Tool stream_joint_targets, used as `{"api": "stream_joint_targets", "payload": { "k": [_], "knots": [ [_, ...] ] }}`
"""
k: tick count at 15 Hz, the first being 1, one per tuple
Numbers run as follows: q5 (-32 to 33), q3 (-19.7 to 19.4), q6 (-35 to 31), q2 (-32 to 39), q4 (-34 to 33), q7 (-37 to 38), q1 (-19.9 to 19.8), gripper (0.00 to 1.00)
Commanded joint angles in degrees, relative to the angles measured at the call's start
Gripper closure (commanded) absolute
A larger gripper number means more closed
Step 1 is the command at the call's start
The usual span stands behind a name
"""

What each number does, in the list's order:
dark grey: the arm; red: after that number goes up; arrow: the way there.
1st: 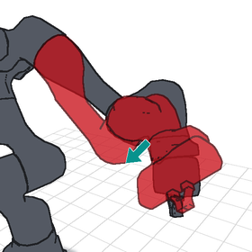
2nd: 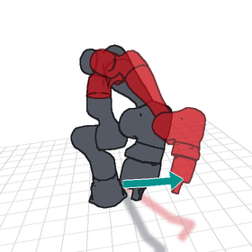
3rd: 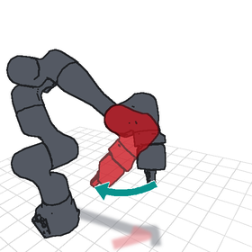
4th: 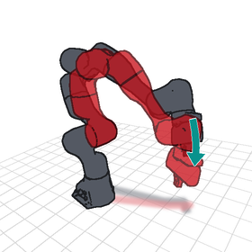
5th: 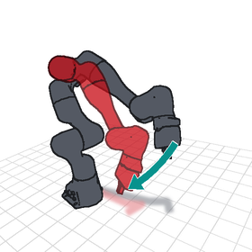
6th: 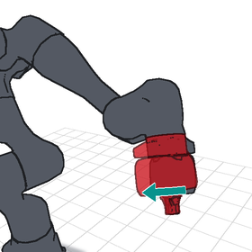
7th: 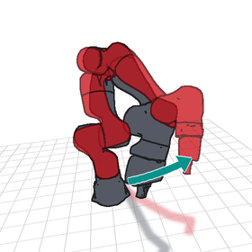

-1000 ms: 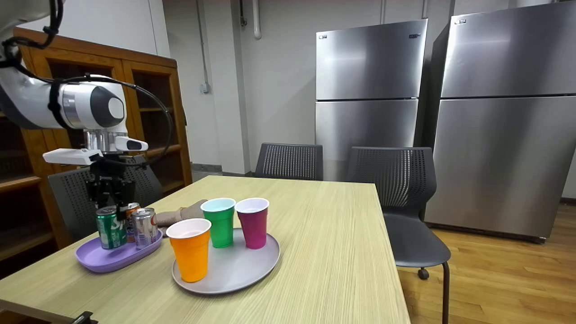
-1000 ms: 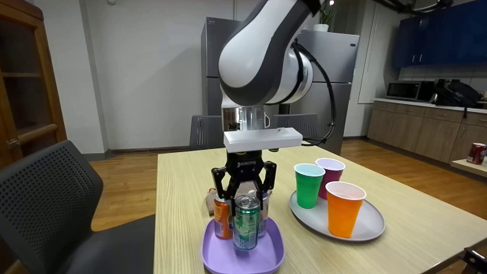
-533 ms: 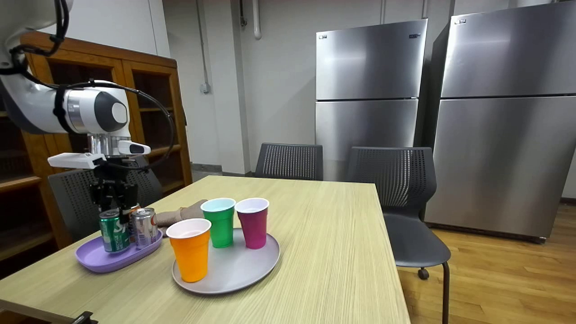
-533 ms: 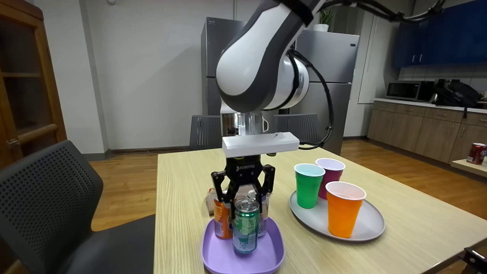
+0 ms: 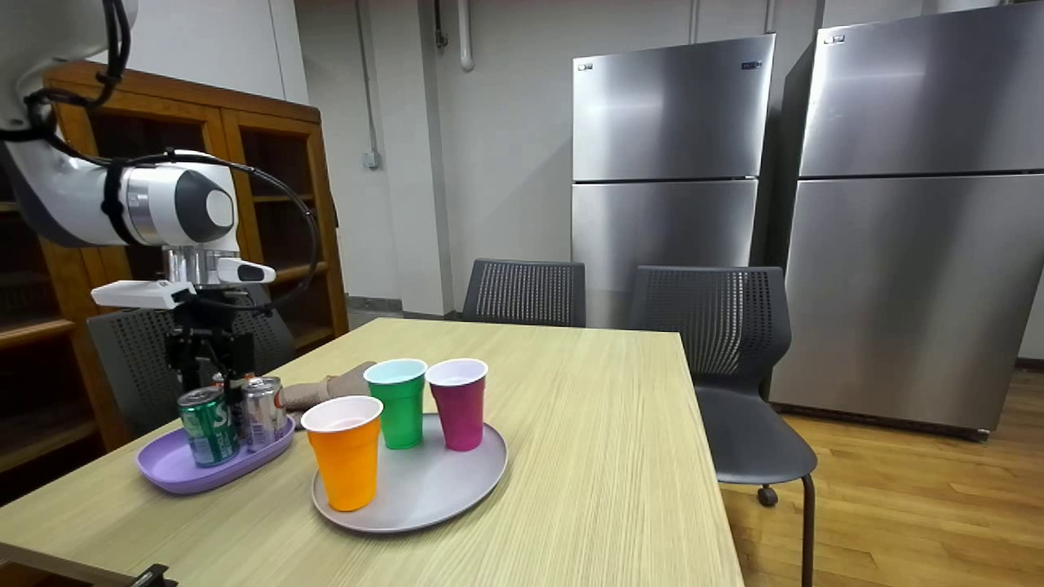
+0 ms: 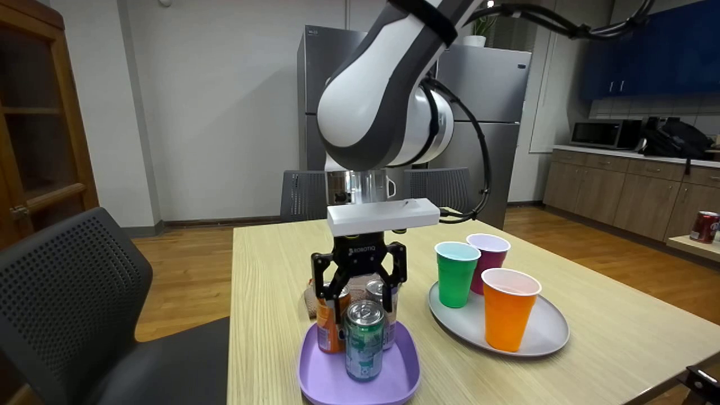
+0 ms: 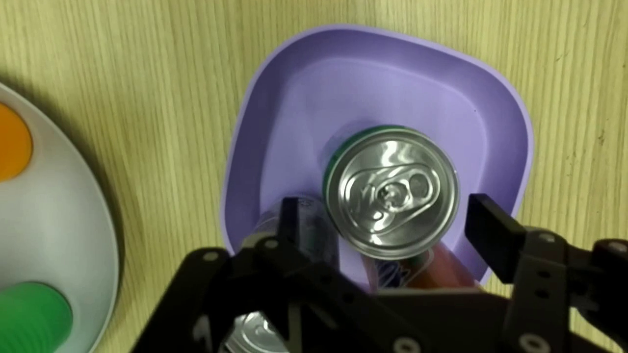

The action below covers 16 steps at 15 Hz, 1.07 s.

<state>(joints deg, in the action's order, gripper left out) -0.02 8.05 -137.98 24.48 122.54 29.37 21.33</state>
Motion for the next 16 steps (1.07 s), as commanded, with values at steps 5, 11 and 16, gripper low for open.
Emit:
{"api": "stream_joint_targets", "payload": {
  "k": [5,11,16],
  "knots": [
    [-0.73,0.31,3.63,-1.37,-0.81,0.96,0.54,0.00],
    [-1.57,1.19,5.29,-3.77,0.32,0.51,0.27,0.00],
    [-0.90,1.21,4.70,-6.79,1.95,0.45,-0.01,0.00]
  ]
}}
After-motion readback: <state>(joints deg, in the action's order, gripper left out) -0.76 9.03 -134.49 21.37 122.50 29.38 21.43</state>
